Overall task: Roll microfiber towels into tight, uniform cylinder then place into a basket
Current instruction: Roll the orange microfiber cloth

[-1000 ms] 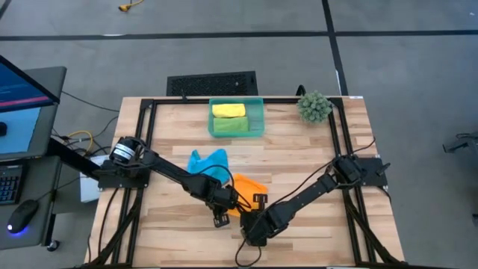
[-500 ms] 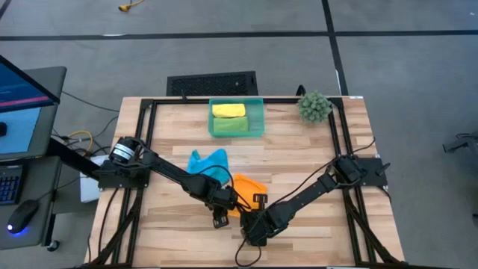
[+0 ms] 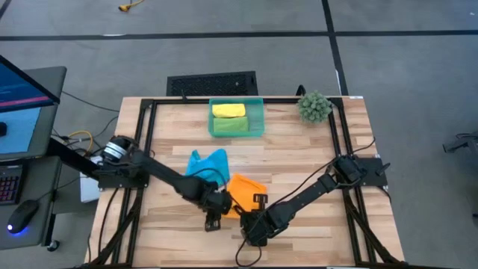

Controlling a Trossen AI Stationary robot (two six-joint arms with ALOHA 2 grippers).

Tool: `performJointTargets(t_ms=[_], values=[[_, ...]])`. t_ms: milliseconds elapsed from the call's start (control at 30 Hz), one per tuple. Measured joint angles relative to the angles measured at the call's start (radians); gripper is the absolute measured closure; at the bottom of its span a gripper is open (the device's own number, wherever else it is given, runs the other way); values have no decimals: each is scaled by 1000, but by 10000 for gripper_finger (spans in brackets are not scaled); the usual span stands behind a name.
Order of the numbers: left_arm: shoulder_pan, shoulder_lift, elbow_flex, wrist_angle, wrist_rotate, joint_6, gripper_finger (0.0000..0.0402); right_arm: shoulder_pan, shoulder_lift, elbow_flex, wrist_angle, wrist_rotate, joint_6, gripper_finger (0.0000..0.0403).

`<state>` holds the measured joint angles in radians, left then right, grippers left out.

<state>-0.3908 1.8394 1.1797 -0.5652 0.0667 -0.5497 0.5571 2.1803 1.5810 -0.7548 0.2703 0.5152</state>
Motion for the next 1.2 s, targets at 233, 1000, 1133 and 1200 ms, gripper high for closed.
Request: performJointTargets(t_ms=[233, 1000, 1133, 1200], values=[[-169, -36, 0, -38, -290, 42, 231, 6, 0, 0, -3, -1, 0, 397], [-202, 120, 3, 199, -395, 279, 231, 5, 1, 0, -1, -5, -2, 397], [-198, 120, 2, 187, -471, 277, 231, 5, 1, 0, 0, -6, -2, 397], [-198, 120, 2, 179, -492, 277, 231, 5, 1, 0, 0, -7, -2, 397]])
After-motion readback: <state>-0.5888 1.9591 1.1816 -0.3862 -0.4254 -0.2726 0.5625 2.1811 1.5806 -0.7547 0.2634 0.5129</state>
